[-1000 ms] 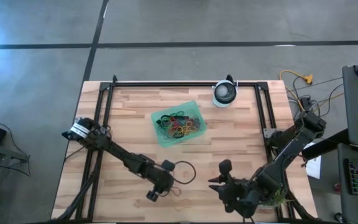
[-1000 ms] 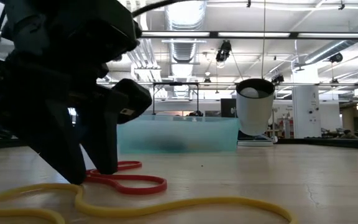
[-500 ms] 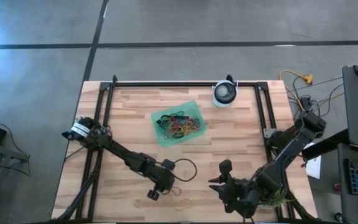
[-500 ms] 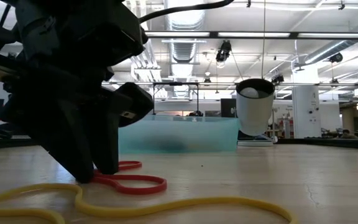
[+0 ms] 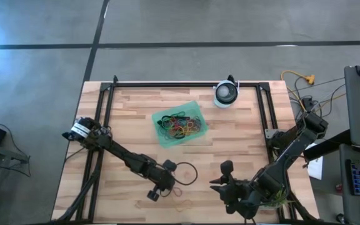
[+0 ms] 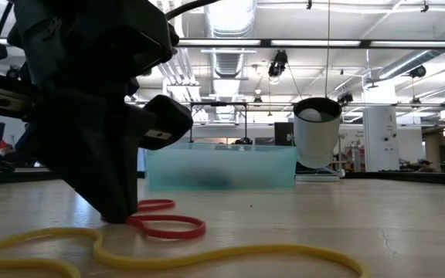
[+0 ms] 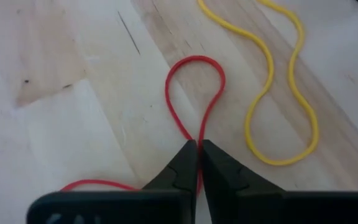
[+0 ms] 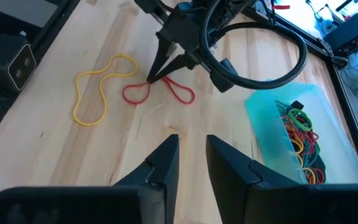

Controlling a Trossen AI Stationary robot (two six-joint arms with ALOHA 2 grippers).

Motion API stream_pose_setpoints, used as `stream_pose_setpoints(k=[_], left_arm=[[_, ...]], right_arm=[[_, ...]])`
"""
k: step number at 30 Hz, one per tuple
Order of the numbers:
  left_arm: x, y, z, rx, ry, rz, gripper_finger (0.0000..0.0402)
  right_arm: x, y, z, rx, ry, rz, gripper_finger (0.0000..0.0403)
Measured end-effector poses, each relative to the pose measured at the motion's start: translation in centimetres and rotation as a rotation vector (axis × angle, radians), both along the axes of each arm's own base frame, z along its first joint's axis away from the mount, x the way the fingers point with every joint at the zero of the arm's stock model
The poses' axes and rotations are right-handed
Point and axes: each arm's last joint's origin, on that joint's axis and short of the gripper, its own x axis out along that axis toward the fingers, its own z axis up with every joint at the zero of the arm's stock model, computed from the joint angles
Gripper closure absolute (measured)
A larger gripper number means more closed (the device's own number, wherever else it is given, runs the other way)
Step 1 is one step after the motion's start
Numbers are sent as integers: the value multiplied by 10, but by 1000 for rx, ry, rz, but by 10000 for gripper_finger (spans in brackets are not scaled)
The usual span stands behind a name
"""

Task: Pick and place rubber bands into bin
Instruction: Put the red rubber band into the green bin

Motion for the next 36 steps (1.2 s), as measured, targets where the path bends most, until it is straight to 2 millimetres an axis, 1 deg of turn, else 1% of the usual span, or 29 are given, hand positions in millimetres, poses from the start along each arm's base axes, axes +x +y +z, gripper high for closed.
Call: stream_pose_setpoints(k=[6, 8, 14, 18, 31, 36], left_arm=[[2, 0, 8, 66, -58, 19, 401], [0, -1, 13, 100, -87, 34, 401], [-8, -10, 20, 297, -181, 63, 401], [-13, -13, 24, 414, -227, 114, 401], [-20, -20, 48, 522, -363, 203, 401], [-24, -19, 65, 542, -417, 227, 401]], right_arm=[[0, 0, -1, -4, 2, 2, 326], [0, 0, -1, -4, 2, 2, 329], [0, 0, -1, -3, 2, 3, 334], [0, 0, -1, -3, 2, 2, 335], [0, 0, -2, -6, 3, 2, 335], [0, 0, -2, -5, 3, 3, 335]])
